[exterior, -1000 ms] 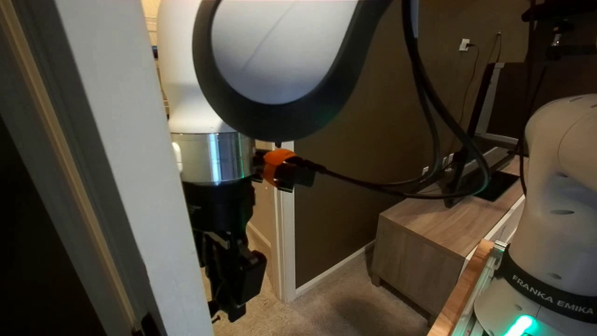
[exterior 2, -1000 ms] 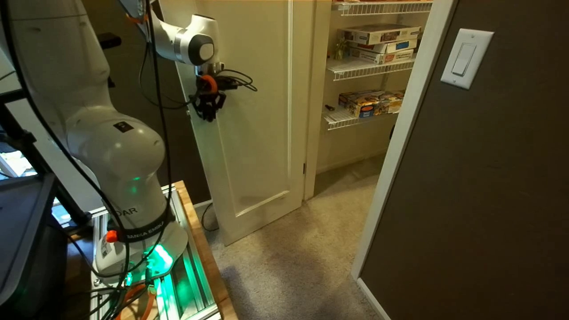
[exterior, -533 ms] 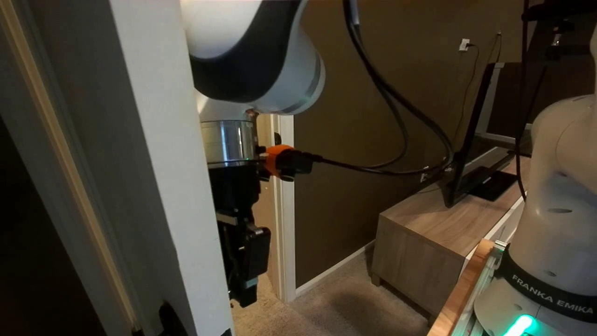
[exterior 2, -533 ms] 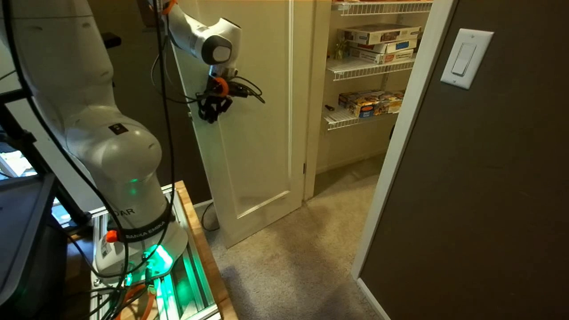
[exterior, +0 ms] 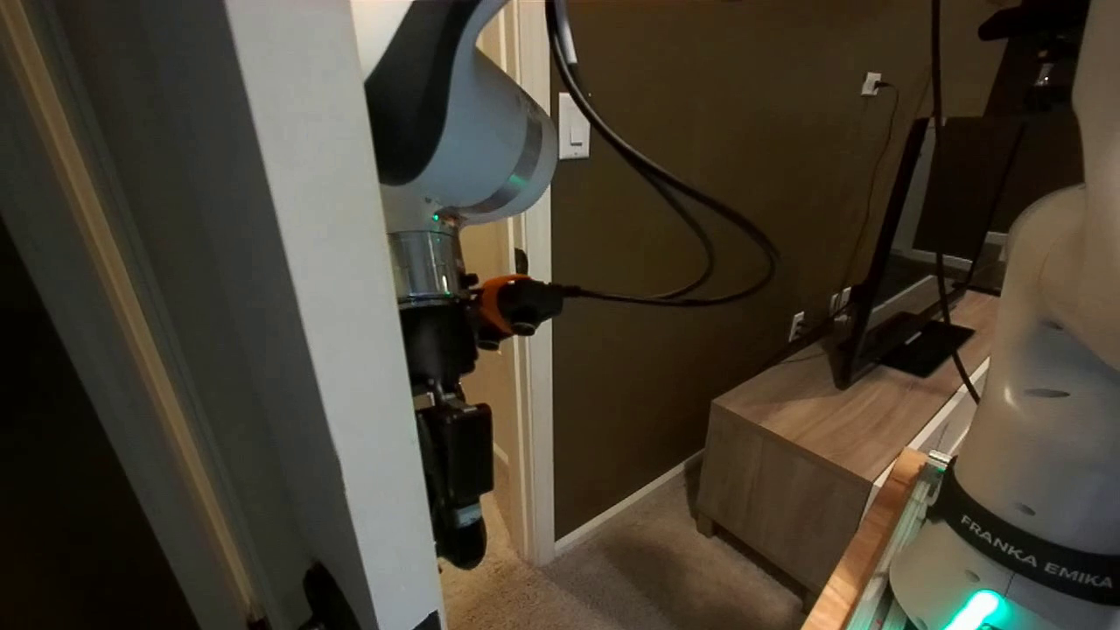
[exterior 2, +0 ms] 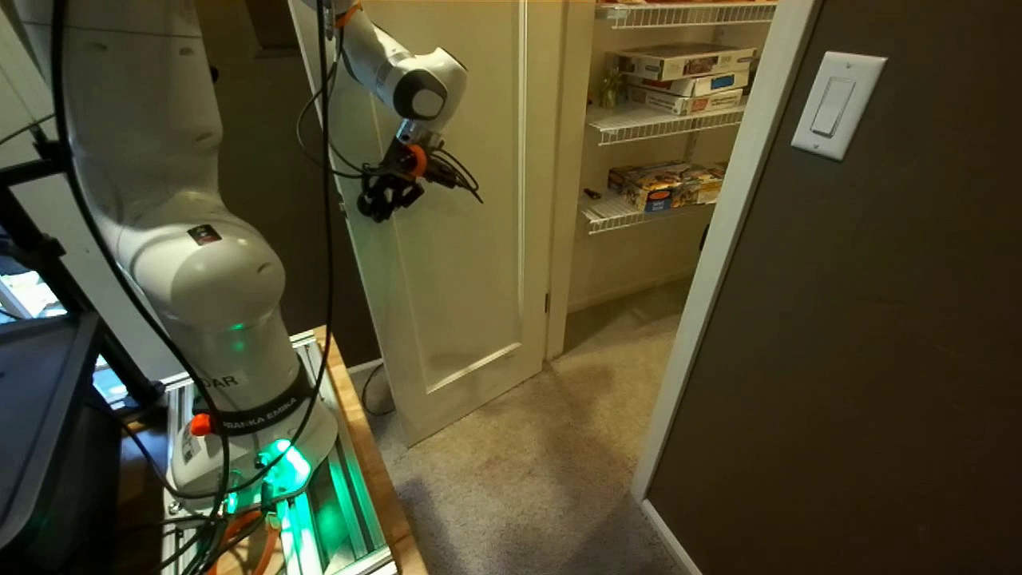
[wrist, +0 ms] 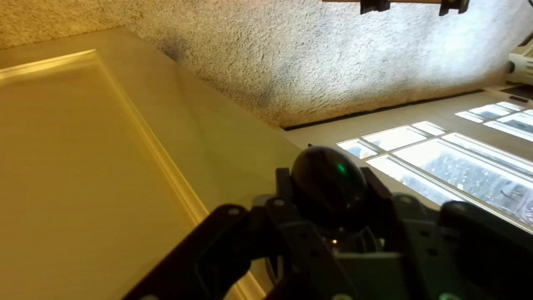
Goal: Turn the door knob to the right
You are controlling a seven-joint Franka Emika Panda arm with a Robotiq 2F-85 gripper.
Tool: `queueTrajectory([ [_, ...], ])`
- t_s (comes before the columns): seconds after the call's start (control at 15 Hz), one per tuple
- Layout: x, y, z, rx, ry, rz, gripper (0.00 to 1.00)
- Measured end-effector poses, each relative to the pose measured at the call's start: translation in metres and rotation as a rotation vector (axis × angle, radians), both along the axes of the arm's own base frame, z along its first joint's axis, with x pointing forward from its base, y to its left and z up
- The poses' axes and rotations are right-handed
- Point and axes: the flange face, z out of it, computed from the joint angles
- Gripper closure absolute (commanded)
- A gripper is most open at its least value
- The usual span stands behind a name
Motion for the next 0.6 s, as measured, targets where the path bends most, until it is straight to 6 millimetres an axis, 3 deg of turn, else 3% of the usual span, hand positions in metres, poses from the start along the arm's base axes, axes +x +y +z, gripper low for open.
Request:
queueTrajectory([
  [0.6,0.020,-0.002,-0.019,0.017,0.186,-0.042,0.83],
])
